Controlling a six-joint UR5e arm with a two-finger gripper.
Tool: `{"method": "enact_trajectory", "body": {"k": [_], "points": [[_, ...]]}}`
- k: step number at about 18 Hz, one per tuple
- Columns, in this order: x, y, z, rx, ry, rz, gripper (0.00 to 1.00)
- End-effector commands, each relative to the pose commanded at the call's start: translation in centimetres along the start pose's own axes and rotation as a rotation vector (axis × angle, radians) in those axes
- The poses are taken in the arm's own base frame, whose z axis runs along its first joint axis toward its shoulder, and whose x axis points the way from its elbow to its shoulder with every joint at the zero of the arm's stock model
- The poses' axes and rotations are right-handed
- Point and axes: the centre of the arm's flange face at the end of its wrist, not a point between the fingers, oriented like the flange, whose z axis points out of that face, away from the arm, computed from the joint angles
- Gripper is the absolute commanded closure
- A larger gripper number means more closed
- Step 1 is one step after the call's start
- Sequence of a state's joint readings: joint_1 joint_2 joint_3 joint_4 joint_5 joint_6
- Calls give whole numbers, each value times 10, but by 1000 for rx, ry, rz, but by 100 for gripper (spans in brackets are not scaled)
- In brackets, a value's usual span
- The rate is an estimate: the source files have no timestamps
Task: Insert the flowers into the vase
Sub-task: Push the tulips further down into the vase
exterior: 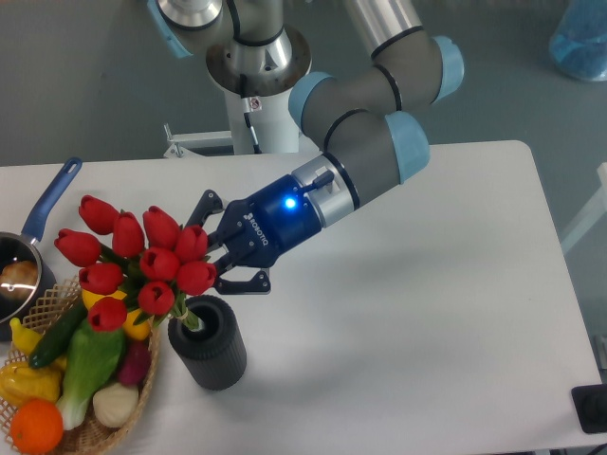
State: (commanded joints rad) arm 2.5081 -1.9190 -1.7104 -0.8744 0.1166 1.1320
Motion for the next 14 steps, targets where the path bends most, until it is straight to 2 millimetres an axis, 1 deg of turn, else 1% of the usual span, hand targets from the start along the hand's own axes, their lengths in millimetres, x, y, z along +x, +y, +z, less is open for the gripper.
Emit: {"method": "enact_trajectory", "body": {"k": [2, 6, 12, 14], "points": [[-2, 9, 1, -4, 1, -6, 100], [-5, 34, 4, -9, 5, 22, 100], [-4, 55, 5, -39, -2, -7, 100], [-4, 56, 5, -41, -3, -8, 100]]}}
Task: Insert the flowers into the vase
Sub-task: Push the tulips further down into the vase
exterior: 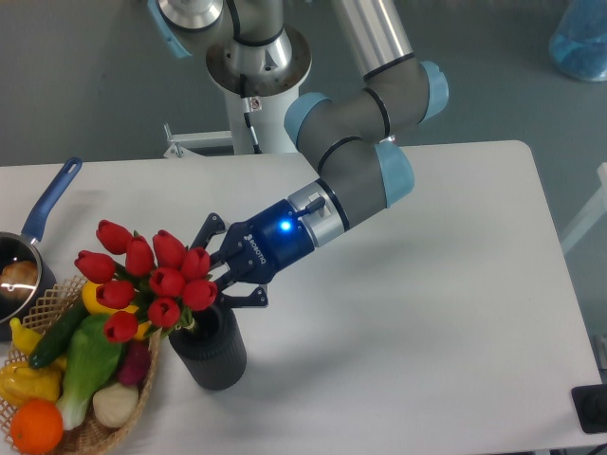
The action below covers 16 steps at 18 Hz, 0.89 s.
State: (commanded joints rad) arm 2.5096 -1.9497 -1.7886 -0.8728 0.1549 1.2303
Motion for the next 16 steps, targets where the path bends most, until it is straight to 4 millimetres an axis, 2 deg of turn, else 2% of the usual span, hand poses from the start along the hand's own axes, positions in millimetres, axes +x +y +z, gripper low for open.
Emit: {"method": "enact_trajectory", "body": {"k": [1, 3, 7, 9, 11, 12, 13, 14, 15, 16], "points": [[-1, 2, 0, -2, 0, 0, 100], [-4, 8, 0, -2, 0, 36, 92], [-5, 35, 3, -4, 6, 60, 84], [-5, 37, 3, -20, 2, 57, 80], [-6, 38, 3, -33, -1, 57, 70], [-6, 38, 3, -33, -1, 57, 61], [-6, 38, 2, -33, -3, 57, 37], [-7, 39, 0, -33, -5, 53, 17], [-6, 38, 0, -32, -6, 55, 13], [-7, 38, -1, -32, -7, 57, 3]]}}
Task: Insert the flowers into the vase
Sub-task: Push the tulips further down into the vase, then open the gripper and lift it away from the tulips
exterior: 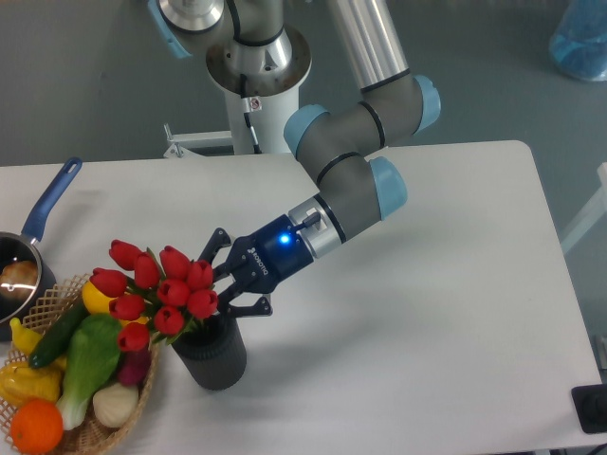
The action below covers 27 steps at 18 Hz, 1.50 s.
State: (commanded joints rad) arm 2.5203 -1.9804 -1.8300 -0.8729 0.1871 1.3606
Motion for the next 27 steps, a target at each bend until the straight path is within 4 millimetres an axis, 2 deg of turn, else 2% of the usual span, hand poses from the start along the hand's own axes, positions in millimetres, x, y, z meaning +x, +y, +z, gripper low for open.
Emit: {"method": "enact_trajectory", "body": {"k": [1, 6, 10, 14, 18, 21, 24, 27], "points": [[-1, 0, -2, 1, -3, 1, 0], [-4, 0, -14, -11, -26, 2, 0], [-1, -4, -38, -88, -85, 10, 0], [3, -17, -61, -98, -130, 32, 0], [4, -31, -81, -231, -199, 72, 0], [2, -53, -103, -323, -272, 108, 0], [1, -67, -134, -412, -357, 133, 0], [-15, -84, -169, -560, -461, 169, 0]]}}
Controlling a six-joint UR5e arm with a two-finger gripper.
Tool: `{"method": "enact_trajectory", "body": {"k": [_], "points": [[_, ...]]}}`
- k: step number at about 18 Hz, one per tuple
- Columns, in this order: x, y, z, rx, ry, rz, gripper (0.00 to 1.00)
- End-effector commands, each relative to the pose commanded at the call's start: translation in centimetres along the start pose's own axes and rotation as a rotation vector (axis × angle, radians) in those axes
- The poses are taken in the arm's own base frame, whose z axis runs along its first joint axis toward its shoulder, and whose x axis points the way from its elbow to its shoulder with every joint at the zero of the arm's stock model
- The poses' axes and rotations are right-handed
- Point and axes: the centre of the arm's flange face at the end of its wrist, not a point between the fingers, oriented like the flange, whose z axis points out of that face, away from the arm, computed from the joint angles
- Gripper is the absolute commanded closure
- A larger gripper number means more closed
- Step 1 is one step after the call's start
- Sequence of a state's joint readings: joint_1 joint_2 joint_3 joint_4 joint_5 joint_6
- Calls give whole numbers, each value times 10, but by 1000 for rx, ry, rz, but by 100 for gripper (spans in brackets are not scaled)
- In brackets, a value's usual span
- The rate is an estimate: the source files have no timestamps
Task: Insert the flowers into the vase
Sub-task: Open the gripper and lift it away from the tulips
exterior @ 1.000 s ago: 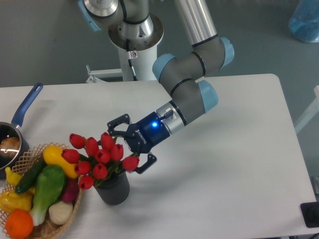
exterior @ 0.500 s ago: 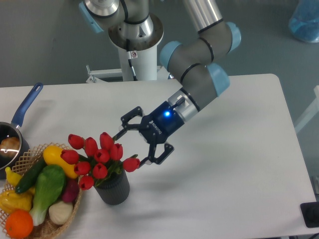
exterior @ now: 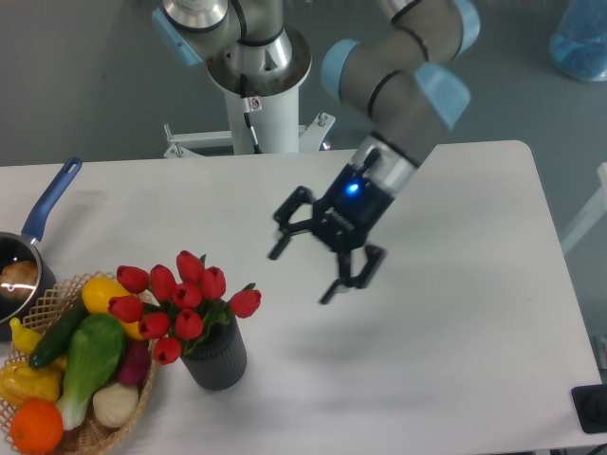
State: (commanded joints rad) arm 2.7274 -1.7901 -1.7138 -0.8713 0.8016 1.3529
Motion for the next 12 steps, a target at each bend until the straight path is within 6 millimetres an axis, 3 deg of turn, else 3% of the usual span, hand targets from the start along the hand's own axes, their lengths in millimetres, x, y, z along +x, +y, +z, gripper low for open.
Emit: {"method": "enact_trajectory", "body": {"k": [2, 4, 6, 8, 12], "points": [[-17, 12, -16, -96, -56, 35, 0], [-25, 14, -21, -151, -79, 57, 0], [-30, 31, -28, -290, -109, 53, 0], [-24, 52, -21, -388, -94, 52, 0], [-35, 60, -14, -467, -93, 77, 0]]}}
